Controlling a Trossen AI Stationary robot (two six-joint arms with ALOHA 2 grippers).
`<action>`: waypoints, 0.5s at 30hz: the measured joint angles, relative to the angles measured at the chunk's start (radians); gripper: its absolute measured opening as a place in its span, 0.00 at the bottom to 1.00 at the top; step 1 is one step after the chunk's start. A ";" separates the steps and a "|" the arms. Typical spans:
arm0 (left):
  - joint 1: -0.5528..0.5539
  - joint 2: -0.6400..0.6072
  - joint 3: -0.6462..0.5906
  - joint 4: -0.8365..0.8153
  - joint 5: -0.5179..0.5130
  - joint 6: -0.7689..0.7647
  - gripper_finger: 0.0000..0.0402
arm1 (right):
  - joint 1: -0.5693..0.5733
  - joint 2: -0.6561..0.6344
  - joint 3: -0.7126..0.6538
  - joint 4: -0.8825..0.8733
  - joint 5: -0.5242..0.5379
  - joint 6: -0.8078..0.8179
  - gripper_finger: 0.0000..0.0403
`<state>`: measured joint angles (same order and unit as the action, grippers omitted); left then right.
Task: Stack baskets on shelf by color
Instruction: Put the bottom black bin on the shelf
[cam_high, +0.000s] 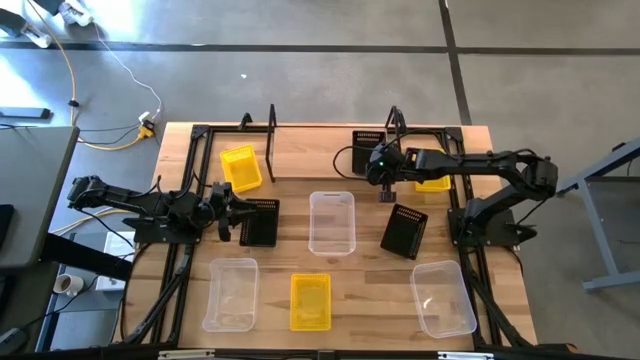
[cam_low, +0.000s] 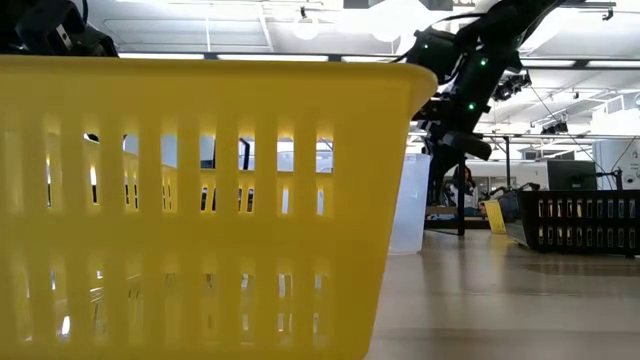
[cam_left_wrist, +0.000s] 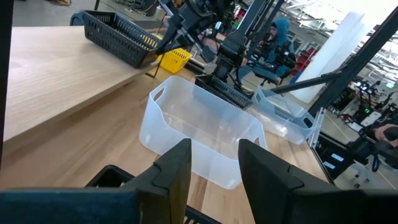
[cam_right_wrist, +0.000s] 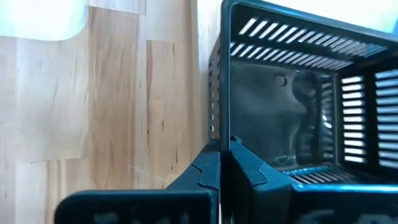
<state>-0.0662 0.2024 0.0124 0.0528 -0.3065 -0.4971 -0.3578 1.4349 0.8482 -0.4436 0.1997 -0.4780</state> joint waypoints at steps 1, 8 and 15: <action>0.000 0.000 0.000 0.000 0.000 0.001 0.31 | 0.000 0.000 0.000 -0.001 -0.002 0.007 0.00; 0.000 0.000 0.000 0.000 0.000 0.001 0.31 | -0.009 0.000 0.001 -0.001 0.012 0.029 0.00; 0.000 0.000 0.000 0.000 0.000 0.000 0.31 | -0.009 0.000 0.001 -0.001 0.018 0.028 0.08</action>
<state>-0.0662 0.2025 0.0124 0.0528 -0.3063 -0.4976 -0.3664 1.4345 0.8494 -0.4450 0.2177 -0.4496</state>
